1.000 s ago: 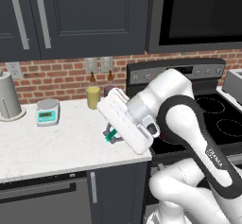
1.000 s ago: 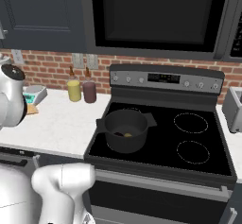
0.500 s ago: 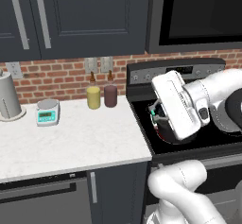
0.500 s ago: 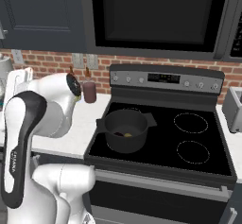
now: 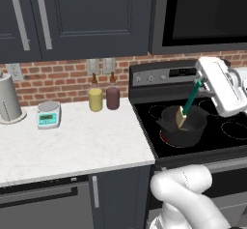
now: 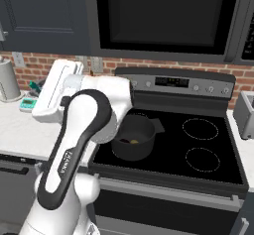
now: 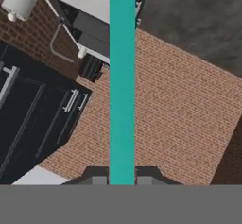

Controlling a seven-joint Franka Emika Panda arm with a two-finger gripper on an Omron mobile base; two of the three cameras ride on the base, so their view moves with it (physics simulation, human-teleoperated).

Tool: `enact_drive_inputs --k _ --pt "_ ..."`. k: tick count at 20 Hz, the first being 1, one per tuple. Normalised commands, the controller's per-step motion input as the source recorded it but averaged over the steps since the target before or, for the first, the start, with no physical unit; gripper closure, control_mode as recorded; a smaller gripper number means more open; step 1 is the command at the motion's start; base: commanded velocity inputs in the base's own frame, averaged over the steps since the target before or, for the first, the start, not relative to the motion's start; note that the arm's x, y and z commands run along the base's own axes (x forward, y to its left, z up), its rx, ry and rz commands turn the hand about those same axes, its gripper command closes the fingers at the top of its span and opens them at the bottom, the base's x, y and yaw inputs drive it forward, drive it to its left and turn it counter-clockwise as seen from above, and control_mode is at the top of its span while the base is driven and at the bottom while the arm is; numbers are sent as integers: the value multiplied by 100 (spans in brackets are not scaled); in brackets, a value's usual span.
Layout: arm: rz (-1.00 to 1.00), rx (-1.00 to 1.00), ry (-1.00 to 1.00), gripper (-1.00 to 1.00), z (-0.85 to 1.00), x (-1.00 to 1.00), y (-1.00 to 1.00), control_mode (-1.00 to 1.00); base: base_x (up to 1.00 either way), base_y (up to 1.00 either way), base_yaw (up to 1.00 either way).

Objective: Put the avocado and potato in the pot. Retrieve the spatula and lightly stir the vegetables in the pot.

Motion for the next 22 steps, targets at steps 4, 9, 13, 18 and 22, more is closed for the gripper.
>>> enact_drive_inputs --k 4,9,13,18,22 --pt "5 11 18 100 38 18 -100 -100 0 0 0" --pt "17 2 19 100 -3 46 -98 -100 0 0 0" --pt "25 0 14 100 -13 59 -65 -100 0 0 0" --pt "23 0 11 100 -4 79 -23 -100 0 0 0" --pt "23 -2 6 100 -28 61 -2 -100 0 0 0"
